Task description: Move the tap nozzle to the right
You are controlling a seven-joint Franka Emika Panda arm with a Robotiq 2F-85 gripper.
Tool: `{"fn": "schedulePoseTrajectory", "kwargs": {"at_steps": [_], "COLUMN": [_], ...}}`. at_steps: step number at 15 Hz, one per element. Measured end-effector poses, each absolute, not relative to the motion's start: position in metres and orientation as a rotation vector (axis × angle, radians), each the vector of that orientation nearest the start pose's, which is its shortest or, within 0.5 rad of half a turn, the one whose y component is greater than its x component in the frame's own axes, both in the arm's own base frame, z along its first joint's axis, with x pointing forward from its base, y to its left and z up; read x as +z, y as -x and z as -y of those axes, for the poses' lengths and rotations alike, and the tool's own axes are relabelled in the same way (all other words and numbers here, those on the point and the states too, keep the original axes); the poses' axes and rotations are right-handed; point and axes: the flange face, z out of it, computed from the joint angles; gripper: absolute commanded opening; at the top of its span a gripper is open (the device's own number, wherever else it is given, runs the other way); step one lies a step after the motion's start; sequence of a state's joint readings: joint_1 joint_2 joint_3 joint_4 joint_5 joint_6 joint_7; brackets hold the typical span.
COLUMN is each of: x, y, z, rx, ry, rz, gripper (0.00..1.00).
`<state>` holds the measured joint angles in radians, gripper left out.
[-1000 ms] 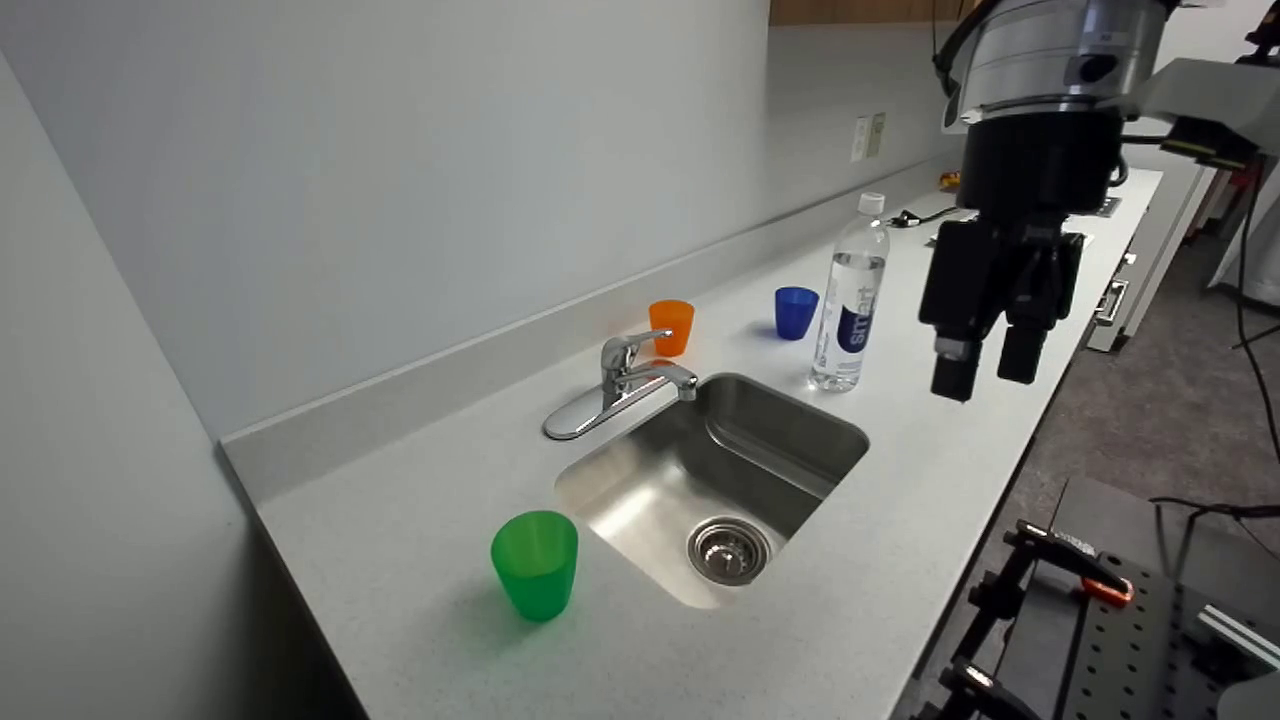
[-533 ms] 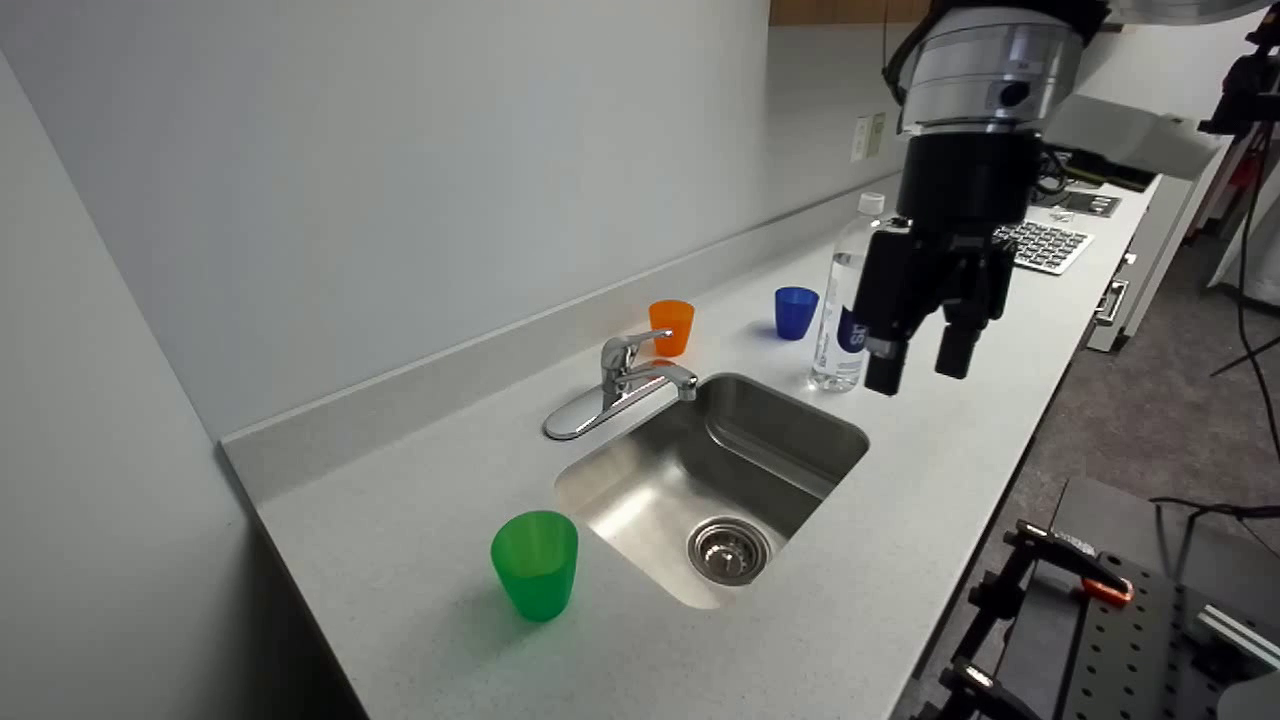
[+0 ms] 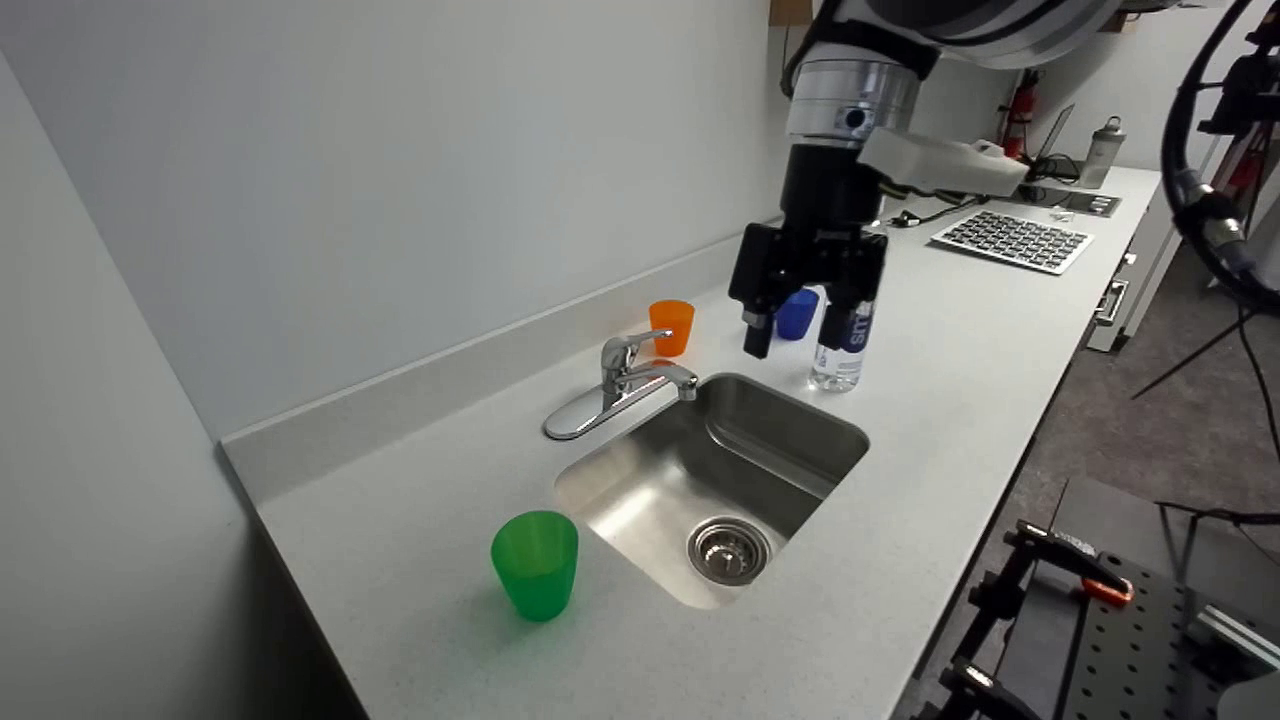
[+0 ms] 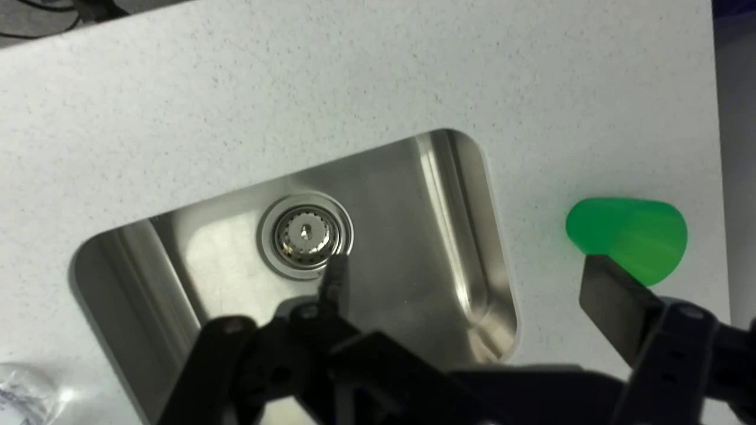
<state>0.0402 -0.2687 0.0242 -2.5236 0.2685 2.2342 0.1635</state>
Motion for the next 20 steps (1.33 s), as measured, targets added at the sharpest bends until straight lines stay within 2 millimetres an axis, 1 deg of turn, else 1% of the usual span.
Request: {"fn": "schedulePoseTrajectory", "kwargs": {"at_steps": [3,6,10,12,15,20], "x": [0.365,0.359,0.357,0.353,0.343,0.322], "y": [-0.465,-0.495,-0.527,-0.539,-0.553,-0.568], "z": [-0.039,-0.052,-0.072,-0.077,-0.079,-0.086], "rx": [0.044,0.027,0.002,0.000,0.008,0.045], "ry": [2.918,2.922,2.931,2.945,2.963,2.969], "rz": [-0.393,-0.361,-0.303,-0.276,-0.252,-0.236], "gripper": [1.00,1.00,1.00,1.00,1.00,1.00]}}
